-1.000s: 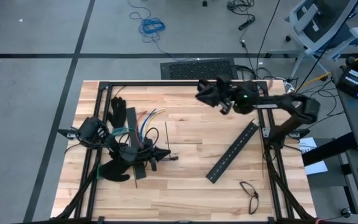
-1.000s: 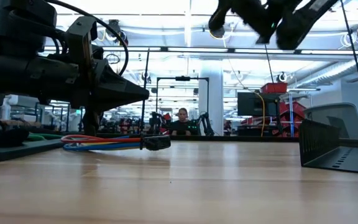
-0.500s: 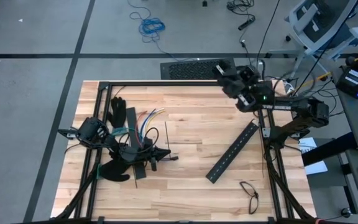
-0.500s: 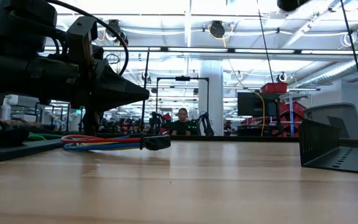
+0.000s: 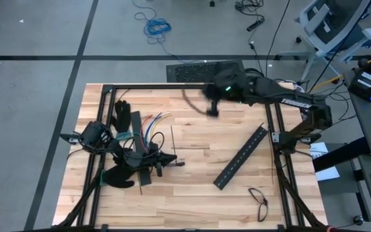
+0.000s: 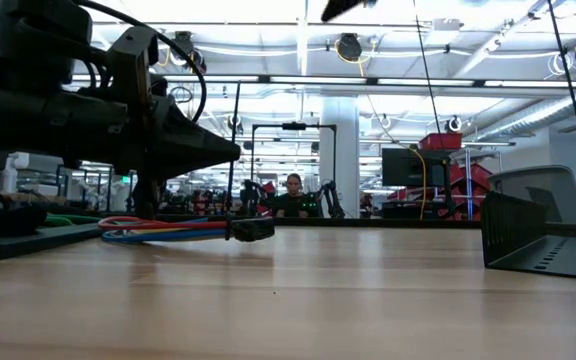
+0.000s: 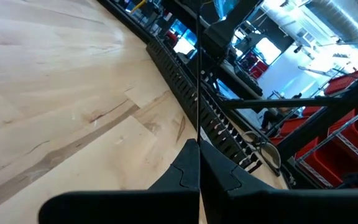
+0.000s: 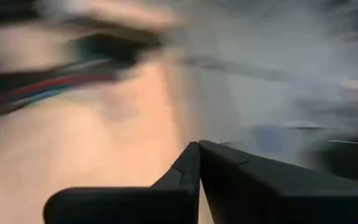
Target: Ziptie cables
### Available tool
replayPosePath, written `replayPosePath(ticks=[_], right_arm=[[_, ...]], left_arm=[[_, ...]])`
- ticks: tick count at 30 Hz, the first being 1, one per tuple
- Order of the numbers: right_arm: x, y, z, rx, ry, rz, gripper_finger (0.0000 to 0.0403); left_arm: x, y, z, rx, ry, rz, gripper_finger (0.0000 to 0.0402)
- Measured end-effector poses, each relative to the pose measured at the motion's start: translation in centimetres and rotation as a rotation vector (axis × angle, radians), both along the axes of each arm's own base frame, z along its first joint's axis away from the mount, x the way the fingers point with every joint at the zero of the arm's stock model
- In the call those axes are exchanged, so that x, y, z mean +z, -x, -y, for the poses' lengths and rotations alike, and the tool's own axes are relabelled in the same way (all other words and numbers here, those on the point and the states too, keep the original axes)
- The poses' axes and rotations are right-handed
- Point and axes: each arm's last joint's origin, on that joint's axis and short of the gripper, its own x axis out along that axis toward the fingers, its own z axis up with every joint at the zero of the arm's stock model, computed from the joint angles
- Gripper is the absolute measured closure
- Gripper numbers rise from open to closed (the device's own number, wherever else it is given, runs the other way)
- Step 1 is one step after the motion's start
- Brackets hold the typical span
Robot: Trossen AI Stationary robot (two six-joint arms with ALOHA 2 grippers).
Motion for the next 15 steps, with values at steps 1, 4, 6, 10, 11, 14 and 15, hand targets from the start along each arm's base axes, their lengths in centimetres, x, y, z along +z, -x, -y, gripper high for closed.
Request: replayPosePath(ticks=[1, 4, 6, 10, 11, 14, 15], right_arm=[[-1.3, 0.2, -0.1, 0.112, -0.166, -0.069, 0.0400], [-4.5, 0.4, -0.6, 0.502, -0.801, -0.125, 0.0401], [-4.1, 0.2, -1.0, 0.720, -1.073, -0.006, 0.0401], [0.9, -0.3, -2.5, 0.950, -1.058, 0.291, 0.0399], [2.3, -0.1, -2.5, 0.946, -0.965, 0.414, 0.0400], [5.2, 1.7, -0.9, 0.406, -0.707, 0.714, 0.0401], [5.3, 2.7, -0.4, 0.179, -0.575, 0.710, 0.0401]], left_arm=[[0.0, 0.0, 0.0, 0.001, 0.000, 0.000, 0.0402], [0.0, 0.0, -0.1, 0.005, 0.000, 0.000, 0.0402], [0.0, -0.1, -0.2, 0.001, 0.002, 0.000, 0.0402], [0.0, -0.1, -0.2, -0.004, 0.027, 0.004, 0.0402], [0.0, -0.1, -0.2, -0.007, 0.027, 0.004, 0.0402], [0.0, -0.1, -0.2, -0.018, 0.028, 0.003, 0.0402], [0.0, -0.1, -0.2, -0.019, 0.029, 0.003, 0.0402]])
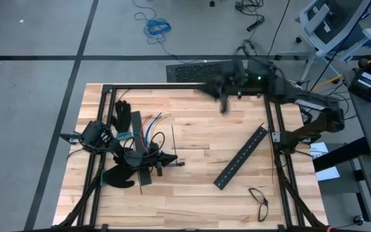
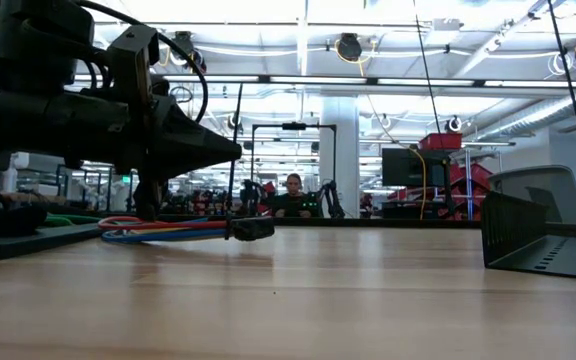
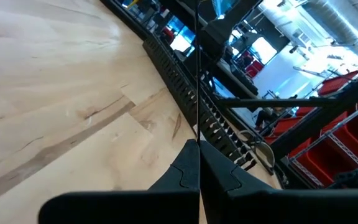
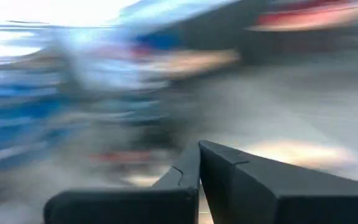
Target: Ziptie cables
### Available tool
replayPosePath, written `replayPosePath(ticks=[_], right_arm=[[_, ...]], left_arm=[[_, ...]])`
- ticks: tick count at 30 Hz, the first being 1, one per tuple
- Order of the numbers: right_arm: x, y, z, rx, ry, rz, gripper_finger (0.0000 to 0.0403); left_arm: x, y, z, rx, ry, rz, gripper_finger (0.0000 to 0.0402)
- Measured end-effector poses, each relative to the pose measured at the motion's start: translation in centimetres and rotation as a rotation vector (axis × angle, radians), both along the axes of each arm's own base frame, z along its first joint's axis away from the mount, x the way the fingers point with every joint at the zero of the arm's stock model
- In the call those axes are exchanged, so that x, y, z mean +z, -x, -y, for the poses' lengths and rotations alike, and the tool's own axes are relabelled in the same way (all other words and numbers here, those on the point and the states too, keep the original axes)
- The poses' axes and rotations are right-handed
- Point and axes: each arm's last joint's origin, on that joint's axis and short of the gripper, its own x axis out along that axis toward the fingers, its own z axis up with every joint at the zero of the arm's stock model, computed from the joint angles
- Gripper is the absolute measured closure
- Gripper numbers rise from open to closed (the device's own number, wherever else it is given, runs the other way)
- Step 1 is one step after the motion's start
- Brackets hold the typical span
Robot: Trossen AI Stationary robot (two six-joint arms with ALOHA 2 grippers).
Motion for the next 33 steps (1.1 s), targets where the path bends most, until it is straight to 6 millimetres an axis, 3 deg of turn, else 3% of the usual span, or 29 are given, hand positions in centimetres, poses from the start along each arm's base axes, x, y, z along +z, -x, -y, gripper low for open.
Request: replayPosePath(ticks=[2, 4, 6, 7, 10, 12, 14, 17, 20, 22, 26, 33], right_arm=[[-1.1, 1.7, 0.5, -0.463, 0.242, -0.280, 0.0402], [-2.4, 3.2, 0.6, -0.820, 0.468, -0.575, 0.0402], [-4.4, 4.4, 1.0, -0.898, 0.564, -0.823, 0.0401], [-5.7, 5.0, 1.3, -0.809, 0.518, -0.918, 0.0401], [-10.6, 5.5, 2.1, -0.431, 0.120, -1.077, 0.0402], [-14.5, 5.2, 2.0, -0.324, 0.005, -1.100, 0.0402], [-18.6, 5.2, 1.8, -0.339, -0.003, -1.082, 0.0402], [-25.1, 5.1, 1.8, -0.377, -0.121, -0.960, 0.0402], [-30.0, 4.5, 1.3, -0.252, -0.300, -0.638, 0.0402], [-31.8, 4.3, 1.2, -0.209, -0.388, -0.459, 0.0402], [-34.7, 3.7, 0.7, -0.119, -0.405, -0.508, 0.0399], [-36.1, -2.7, 0.2, 0.209, -0.279, -0.508, 0.0325]], left_arm=[[0.0, 0.0, 0.0, -0.003, 0.000, 0.000, 0.0402], [0.0, 0.0, 0.0, -0.003, 0.000, 0.000, 0.0402], [0.0, 0.0, 0.0, -0.004, -0.001, 0.000, 0.0402], [0.0, 0.0, 0.0, -0.005, -0.001, 0.000, 0.0402], [0.0, 0.0, 0.0, -0.007, -0.001, 0.000, 0.0402], [0.0, 0.0, 0.0, -0.006, -0.001, 0.000, 0.0402], [0.0, 0.0, 0.1, -0.018, 0.000, 0.000, 0.0402], [0.0, 0.0, 0.2, -0.062, 0.007, -0.001, 0.0402], [0.0, 0.0, 0.2, -0.082, 0.030, 0.001, 0.0402], [0.1, 0.0, 0.2, -0.084, 0.031, 0.004, 0.0402], [0.3, -0.1, 0.1, -0.079, 0.028, 0.014, 0.0402], [0.3, 0.0, 0.2, -0.103, -0.013, 0.009, 0.0402]])
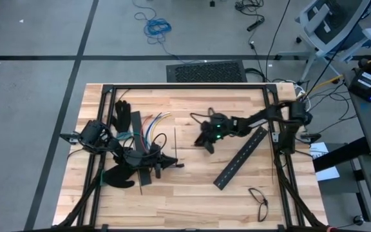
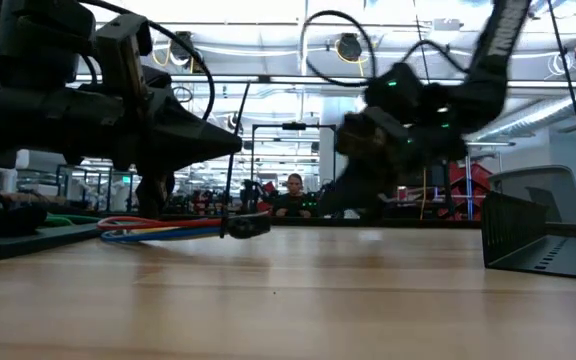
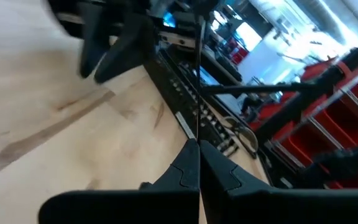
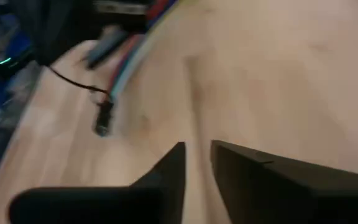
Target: Ziptie cables
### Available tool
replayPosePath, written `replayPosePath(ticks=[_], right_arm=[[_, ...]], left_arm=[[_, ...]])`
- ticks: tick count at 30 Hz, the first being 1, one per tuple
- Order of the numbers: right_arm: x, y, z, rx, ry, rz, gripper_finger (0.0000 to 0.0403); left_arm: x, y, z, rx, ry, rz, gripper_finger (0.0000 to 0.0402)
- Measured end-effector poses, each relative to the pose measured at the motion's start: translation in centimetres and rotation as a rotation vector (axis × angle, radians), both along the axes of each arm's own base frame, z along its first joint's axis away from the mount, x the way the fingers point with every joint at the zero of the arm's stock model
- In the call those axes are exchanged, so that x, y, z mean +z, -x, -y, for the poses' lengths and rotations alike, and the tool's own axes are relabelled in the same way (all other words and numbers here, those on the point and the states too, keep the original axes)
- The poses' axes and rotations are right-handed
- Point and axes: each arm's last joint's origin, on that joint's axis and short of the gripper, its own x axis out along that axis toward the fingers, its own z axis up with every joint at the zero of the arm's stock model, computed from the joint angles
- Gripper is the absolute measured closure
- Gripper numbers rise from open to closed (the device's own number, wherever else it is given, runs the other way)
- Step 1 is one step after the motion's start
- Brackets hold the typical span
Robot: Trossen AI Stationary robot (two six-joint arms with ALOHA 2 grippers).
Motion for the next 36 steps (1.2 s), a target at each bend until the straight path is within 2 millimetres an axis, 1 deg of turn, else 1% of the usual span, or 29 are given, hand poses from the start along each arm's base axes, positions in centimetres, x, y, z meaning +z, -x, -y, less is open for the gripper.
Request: replayPosePath(ticks=[4, 7, 10, 13, 15, 18, 22, 25, 27, 32, 36], right_arm=[[-1.7, -2.9, 0.6, 0.136, 0.017, 0.034, 0.0269], [-2.8, -4.4, 1.4, 0.268, 0.041, 0.134, 0.0248], [-3.7, -4.8, 2.7, 0.349, -0.007, 0.259, 0.0249], [-4.6, -4.5, 4.1, 0.409, -0.073, 0.377, 0.0262], [-5.4, -4.3, 4.5, 0.439, -0.077, 0.431, 0.0270], [-6.7, -5.2, 4.4, 0.481, -0.053, 0.467, 0.0277], [-8.1, -7.8, 3.2, 0.575, 0.006, 0.527, 0.0280], [-8.5, -9.7, 2.9, 0.640, -0.003, 0.558, 0.0280], [-8.6, -10.5, 2.9, 0.654, -0.001, 0.563, 0.0280], [-9.2, -11.4, 3.1, 0.725, 0.048, 0.552, 0.0280], [-9.4, -11.7, 2.4, 0.761, 0.077, 0.551, 0.0280]], left_arm=[[0.0, 0.0, 0.1, -0.039, -0.009, -0.001, 0.0402], [0.0, 0.0, 0.1, -0.041, -0.013, -0.001, 0.0402], [0.0, 0.0, 0.1, -0.030, -0.014, 0.000, 0.0402], [0.0, 0.0, 0.0, -0.016, -0.015, 0.000, 0.0402], [0.0, 0.0, 0.0, 0.000, -0.027, 0.000, 0.0402], [0.0, 0.0, -0.1, 0.019, -0.065, -0.001, 0.0402], [0.0, 0.0, -0.2, 0.041, -0.094, -0.003, 0.0402], [0.0, 0.0, -0.2, 0.046, -0.089, -0.003, 0.0402], [0.0, 0.0, -0.2, 0.046, -0.091, -0.003, 0.0402], [0.0, 0.0, -0.1, 0.033, -0.134, -0.004, 0.0402], [0.0, 0.0, 0.0, 0.022, -0.173, -0.005, 0.0402]])
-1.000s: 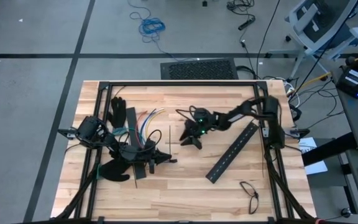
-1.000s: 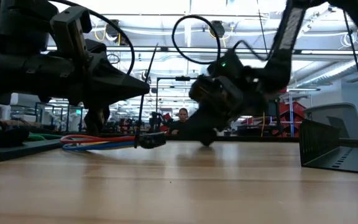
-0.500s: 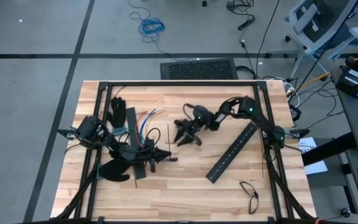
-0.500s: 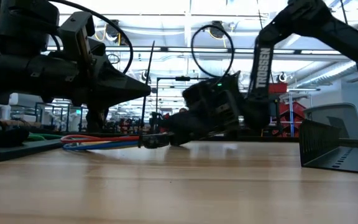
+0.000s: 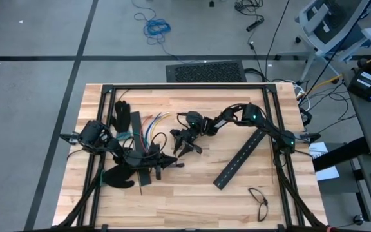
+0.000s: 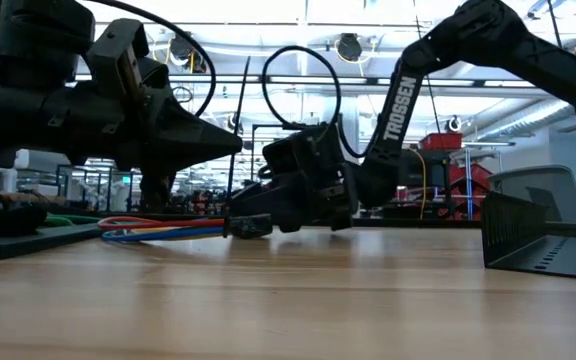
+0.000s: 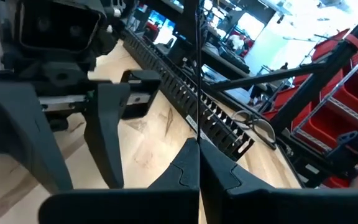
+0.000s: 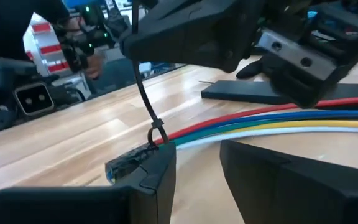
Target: Ziptie cables
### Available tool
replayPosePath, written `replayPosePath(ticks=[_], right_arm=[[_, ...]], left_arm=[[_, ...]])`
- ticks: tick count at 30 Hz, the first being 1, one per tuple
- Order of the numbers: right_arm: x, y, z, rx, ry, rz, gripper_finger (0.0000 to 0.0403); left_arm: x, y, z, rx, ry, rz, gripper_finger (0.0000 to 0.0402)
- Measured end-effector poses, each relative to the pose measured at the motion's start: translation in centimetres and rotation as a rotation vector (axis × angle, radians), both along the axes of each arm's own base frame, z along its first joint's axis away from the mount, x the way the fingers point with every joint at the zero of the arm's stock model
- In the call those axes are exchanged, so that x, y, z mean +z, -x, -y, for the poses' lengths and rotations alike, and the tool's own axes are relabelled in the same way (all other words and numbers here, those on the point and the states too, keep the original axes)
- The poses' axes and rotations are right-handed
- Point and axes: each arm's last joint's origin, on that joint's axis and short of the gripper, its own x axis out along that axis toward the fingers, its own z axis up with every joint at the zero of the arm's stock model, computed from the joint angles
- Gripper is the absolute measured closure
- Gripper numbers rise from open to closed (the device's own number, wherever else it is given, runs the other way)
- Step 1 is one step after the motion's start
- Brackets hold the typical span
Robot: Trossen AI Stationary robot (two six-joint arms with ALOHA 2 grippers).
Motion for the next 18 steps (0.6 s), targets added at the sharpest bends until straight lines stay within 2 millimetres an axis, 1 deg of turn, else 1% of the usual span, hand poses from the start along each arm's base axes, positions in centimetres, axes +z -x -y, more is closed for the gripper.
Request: replayPosePath(ticks=[7, 14, 18], right_arm=[[0.4, -0.9, -1.6, 0.049, -0.008, 0.000, 0.0280], [0.4, -1.1, -3.3, 0.120, -0.022, -0.006, 0.0280], [0.4, -1.2, -3.9, 0.114, -0.008, 0.003, 0.0280]], left_arm=[[0.0, 0.0, 0.2, -0.073, -0.014, -0.001, 0.0402], [0.0, 0.0, 0.3, -0.090, -0.052, -0.002, 0.0402], [0.0, 0.0, 0.3, -0.094, -0.071, -0.002, 0.0402]])
